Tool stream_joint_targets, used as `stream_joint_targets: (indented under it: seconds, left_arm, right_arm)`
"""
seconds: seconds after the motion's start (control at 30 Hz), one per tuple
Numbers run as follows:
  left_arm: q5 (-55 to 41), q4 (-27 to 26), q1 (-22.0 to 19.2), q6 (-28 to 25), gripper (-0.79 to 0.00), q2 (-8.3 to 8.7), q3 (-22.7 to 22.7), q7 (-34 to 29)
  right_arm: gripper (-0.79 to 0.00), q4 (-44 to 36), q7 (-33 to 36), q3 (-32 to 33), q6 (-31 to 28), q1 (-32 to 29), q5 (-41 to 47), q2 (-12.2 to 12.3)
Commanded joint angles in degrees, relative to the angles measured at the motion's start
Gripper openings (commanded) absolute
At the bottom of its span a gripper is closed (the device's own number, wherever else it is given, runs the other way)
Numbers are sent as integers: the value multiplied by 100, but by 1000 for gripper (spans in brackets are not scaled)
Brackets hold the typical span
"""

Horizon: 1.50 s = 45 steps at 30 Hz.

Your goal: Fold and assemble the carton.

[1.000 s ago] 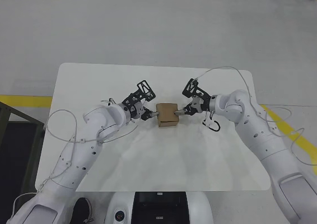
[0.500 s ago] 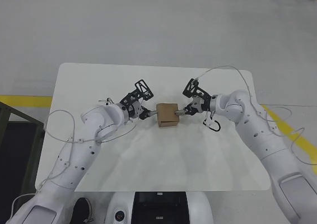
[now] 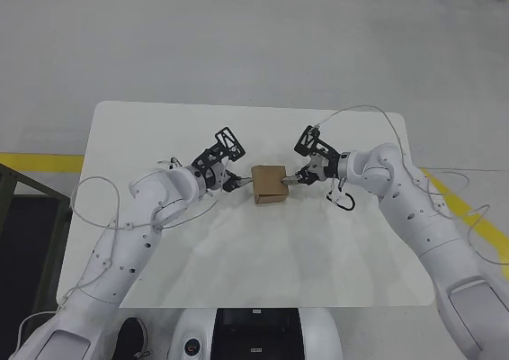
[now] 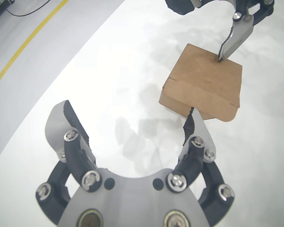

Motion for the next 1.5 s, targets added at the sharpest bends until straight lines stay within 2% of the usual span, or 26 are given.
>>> stream_joint_targets:
  seconds: [0.0, 0.63, 1.47]
  left_arm:
    - [2, 17, -24, 15, 0, -6, 34, -5]
    - [29, 249, -295, -47, 0, -67, 373, -130]
    - [80, 523, -529, -101, 0, -118, 585, -128]
  right_arm:
    - [0, 6, 12, -2, -7, 3, 5, -2]
    - [0, 23, -9, -70, -36, 24, 11, -44]
    - [0, -207, 131, -148, 49, -29, 12, -84]
